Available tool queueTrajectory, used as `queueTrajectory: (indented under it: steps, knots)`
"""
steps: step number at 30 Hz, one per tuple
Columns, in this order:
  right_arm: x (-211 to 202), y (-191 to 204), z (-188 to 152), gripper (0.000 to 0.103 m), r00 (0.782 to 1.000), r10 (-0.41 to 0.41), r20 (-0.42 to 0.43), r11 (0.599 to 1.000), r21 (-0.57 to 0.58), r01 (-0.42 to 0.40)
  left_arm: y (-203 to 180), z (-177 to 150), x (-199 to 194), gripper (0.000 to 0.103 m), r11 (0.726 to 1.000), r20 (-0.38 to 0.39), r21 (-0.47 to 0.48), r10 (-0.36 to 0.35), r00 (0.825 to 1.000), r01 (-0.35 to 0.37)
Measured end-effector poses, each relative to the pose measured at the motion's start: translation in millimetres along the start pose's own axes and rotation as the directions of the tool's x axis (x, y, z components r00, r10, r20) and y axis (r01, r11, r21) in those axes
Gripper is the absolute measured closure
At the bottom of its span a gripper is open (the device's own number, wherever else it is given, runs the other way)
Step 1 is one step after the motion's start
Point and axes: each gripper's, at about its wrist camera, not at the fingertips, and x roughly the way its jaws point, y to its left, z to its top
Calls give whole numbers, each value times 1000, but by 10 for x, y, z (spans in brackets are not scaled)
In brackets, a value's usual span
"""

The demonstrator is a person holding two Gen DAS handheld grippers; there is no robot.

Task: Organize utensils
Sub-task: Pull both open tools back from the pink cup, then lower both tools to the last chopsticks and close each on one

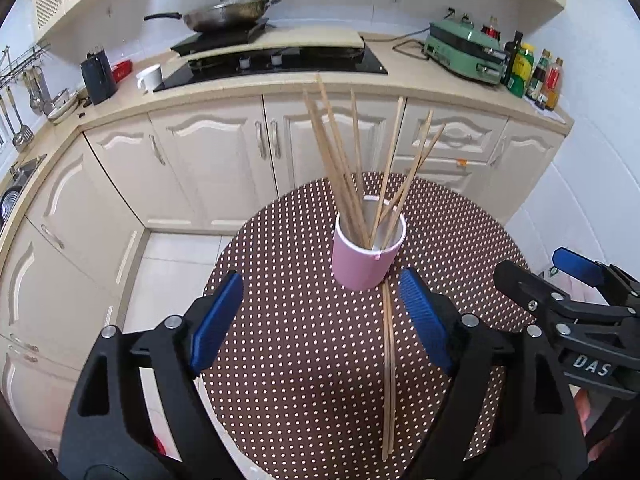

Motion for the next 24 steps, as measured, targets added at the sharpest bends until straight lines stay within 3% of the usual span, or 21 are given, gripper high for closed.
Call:
queueTrajectory:
  steps: [11, 15, 24]
  knots:
    - [475, -98, -285, 8, 986, -61, -153, 997, 40, 68, 26, -251, 410, 22, 999, -139, 28, -26, 990, 30]
    - [688, -117, -421, 8, 970, -77, -232, 995, 45, 90, 34, -329, 570, 22, 998, -186, 27, -57, 981, 63]
    - [1013, -92, -598, 8, 940, -109, -324, 992, 23, 123, 65, -502, 881, 22, 994, -276, 53, -75, 958, 93]
